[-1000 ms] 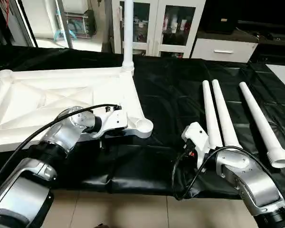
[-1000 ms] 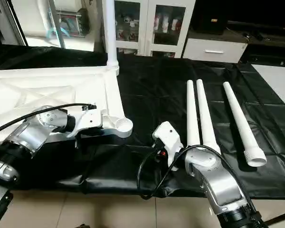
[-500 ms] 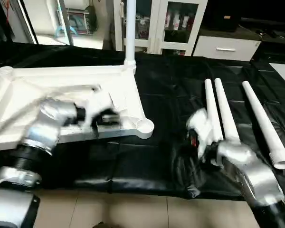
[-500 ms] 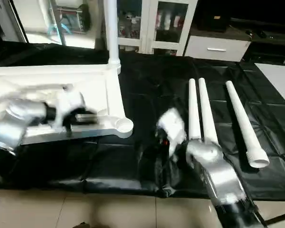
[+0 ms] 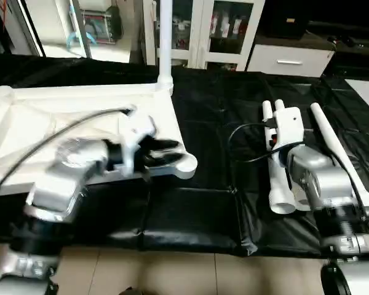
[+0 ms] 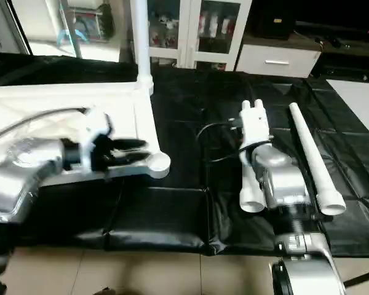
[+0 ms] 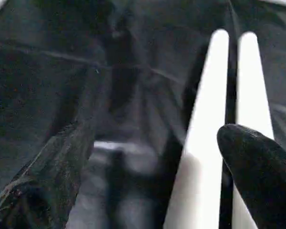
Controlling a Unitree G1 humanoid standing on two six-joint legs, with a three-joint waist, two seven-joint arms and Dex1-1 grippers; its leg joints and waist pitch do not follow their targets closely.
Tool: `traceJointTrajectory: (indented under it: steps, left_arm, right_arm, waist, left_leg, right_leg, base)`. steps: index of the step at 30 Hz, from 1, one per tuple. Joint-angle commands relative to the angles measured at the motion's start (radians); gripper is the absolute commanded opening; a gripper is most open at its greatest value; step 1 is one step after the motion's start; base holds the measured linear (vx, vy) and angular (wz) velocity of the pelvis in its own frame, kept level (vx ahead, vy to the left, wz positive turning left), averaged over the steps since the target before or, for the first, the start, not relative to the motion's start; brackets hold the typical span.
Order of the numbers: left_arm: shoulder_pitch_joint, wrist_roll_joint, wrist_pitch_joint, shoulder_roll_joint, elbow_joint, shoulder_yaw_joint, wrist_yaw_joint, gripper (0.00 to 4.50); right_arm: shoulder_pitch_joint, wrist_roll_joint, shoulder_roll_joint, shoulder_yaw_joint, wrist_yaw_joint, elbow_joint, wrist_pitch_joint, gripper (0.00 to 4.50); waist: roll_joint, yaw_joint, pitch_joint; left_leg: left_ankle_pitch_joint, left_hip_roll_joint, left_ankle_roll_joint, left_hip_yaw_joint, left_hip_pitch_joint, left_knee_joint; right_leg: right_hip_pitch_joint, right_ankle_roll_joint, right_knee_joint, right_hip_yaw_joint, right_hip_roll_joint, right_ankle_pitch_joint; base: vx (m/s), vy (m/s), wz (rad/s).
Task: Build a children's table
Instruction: Pick table leg
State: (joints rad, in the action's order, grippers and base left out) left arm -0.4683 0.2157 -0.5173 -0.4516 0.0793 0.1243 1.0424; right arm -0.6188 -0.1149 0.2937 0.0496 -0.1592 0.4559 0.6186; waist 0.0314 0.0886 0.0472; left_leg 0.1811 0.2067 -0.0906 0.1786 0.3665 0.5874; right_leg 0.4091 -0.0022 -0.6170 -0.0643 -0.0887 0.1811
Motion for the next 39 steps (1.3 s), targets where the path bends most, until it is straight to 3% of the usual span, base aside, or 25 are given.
traceJointTrajectory:
  steps: [1, 7, 11, 19, 29, 39]
  left_arm:
    - [0.011, 0.015, -0.039, 0.003, 0.061, 0.020, -0.009, 1.51]
    - [0.023, 0.026, -0.095, -0.009, 0.119, 0.051, -0.008, 1.51]
    - [0.025, 0.043, -0.139, -0.033, 0.161, 0.068, -0.003, 1.51]
    - [0.020, 0.051, -0.157, -0.043, 0.178, 0.080, -0.006, 1.51]
    - [0.015, 0.053, -0.164, -0.056, 0.184, 0.085, -0.014, 1.51]
    - [0.013, 0.046, -0.156, -0.076, 0.175, 0.085, -0.028, 1.51]
  right_arm:
    - [-0.028, 0.002, 0.006, 0.026, 0.036, 0.048, 0.052, 4.46]
    - [-0.069, -0.009, -0.001, 0.056, 0.061, 0.126, 0.144, 4.46]
    - [-0.083, -0.024, -0.011, 0.068, 0.060, 0.162, 0.196, 4.46]
    - [-0.090, -0.026, -0.016, 0.073, 0.049, 0.202, 0.227, 4.46]
    - [-0.106, -0.025, -0.018, 0.085, 0.061, 0.239, 0.219, 3.52]
    - [-0.119, -0.028, -0.030, 0.092, 0.063, 0.260, 0.196, 2.62]
  waist:
    - [0.002, -0.001, -0.065]
    - [0.004, -0.001, -0.065]
    - [0.003, -0.001, -0.064]
    - [0.003, 0.000, -0.062]
    - [0.004, 0.001, -0.061]
    - [0.007, 0.001, -0.062]
  left_leg:
    - [0.129, 0.011, -0.031, 0.004, -0.013, -0.067]
    - [0.122, 0.009, -0.036, 0.006, -0.013, -0.065]
    - [0.109, 0.008, -0.038, 0.006, -0.012, -0.064]
    - [0.136, 0.008, -0.051, 0.006, -0.012, -0.064]
    - [0.170, 0.008, -0.062, 0.004, -0.013, -0.065]
    - [0.160, 0.008, -0.064, 0.003, -0.011, -0.065]
  right_leg:
    - [-0.054, -0.183, 0.052, 0.040, -0.038, 0.097]
    - [-0.052, -0.166, 0.051, 0.041, -0.036, 0.094]
    - [-0.054, -0.174, 0.048, 0.040, -0.035, 0.066]
    - [-0.053, -0.166, 0.052, 0.040, -0.036, 0.111]
    - [-0.049, -0.151, 0.056, 0.040, -0.037, 0.169]
    - [-0.049, -0.152, 0.053, 0.039, -0.038, 0.154]
  base:
    - [0.000, 0.000, 0.00]
    - [0.000, 0.000, 0.00]
    - [0.000, 0.000, 0.00]
    - [0.000, 0.000, 0.00]
    - [0.000, 0.000, 0.00]
    - [0.000, 0.000, 0.00]
